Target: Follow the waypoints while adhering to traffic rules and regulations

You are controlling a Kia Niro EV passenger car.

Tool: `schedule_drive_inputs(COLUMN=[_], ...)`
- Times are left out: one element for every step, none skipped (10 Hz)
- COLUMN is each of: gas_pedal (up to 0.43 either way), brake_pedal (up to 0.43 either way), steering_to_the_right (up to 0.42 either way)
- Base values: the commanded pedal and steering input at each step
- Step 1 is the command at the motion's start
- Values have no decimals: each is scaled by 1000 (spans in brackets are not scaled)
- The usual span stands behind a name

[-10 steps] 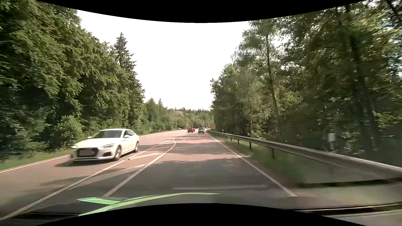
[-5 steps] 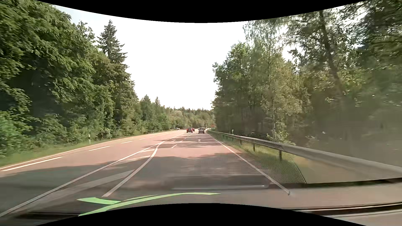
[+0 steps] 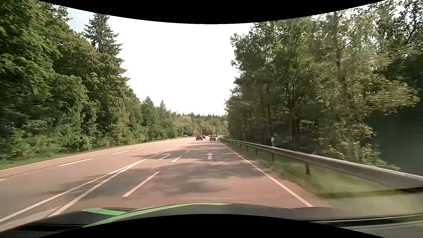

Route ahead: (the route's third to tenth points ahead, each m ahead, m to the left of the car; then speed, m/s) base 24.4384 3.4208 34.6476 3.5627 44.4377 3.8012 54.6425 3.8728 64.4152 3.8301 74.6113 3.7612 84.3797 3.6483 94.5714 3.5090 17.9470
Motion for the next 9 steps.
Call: schedule_drive_inputs(gas_pedal=[0, 0, 0, 0, 0, 0, 0, 0, 0], brake_pedal=[0, 0, 0, 0, 12, 30, 67, 110, 122], steering_to_the_right=[-3, -3, -1, 0, -1, -1, -1, -1, -1])
